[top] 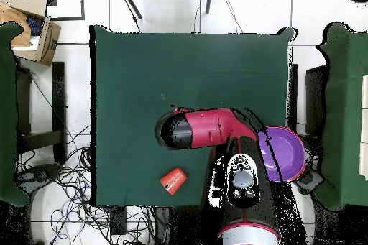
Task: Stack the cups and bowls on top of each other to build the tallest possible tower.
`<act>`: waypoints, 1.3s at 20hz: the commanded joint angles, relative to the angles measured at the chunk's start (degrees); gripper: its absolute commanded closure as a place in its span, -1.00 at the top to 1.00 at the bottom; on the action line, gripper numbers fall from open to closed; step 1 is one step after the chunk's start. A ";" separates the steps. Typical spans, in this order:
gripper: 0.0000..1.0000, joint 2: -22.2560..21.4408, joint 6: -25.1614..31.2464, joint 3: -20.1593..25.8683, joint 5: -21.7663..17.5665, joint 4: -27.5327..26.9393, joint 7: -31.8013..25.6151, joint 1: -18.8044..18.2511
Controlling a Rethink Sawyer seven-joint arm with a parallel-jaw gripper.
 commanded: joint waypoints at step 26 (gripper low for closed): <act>1.00 3.63 -13.06 12.87 -12.55 17.03 -3.96 -5.25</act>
